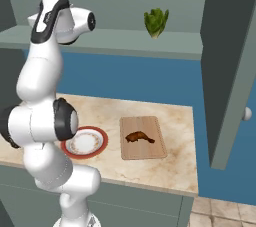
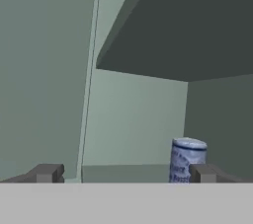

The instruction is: Pick the chicken drumstick from the plate and place it on the cutting board. Then pick the condiment bottle from the cabinet and place it next to the cutting board.

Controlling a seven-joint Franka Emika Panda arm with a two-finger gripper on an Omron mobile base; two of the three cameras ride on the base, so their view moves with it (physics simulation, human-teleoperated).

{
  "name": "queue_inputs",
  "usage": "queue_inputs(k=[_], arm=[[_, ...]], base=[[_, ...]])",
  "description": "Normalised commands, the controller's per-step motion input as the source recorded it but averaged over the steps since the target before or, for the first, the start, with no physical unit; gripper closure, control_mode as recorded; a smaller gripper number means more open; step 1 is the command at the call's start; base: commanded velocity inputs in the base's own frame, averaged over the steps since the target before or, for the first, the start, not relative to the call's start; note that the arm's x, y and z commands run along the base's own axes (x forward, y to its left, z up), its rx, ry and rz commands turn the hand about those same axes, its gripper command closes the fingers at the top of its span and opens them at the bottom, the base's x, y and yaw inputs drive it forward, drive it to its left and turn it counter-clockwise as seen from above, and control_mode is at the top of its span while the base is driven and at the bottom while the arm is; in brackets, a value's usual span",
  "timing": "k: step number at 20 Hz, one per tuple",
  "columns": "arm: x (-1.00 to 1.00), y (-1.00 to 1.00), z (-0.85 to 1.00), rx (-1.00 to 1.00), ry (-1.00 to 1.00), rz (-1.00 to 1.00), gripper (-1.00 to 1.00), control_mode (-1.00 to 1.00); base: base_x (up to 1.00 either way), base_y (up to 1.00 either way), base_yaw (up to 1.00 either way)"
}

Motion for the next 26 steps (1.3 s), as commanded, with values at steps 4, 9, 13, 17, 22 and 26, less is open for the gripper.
queue_inputs(k=[4,9,13,17,22,26], arm=[[0.25,0.02,-0.02,0.0,0.0,0.0,-1.0,-1.0],[0.25,0.04,-0.05,0.0,0.02,0.0,-1.0,-1.0],[0.25,0.06,-0.06,0.0,0.02,0.0,-1.0,-1.0],[0.24,0.06,-0.03,0.0,0.02,0.0,-1.0,-1.0],[0.23,0.06,-0.03,0.0,0.02,0.0,-1.0,-1.0],[0.09,0.09,0.0,0.0,0.01,0.0,-1.0,-1.0]], base=[[0.0,0.0,0.0],[0.0,0.0,0.0],[0.0,0.0,0.0],[0.0,0.0,0.0],[0.0,0.0,0.0],[0.0,0.0,0.0]])
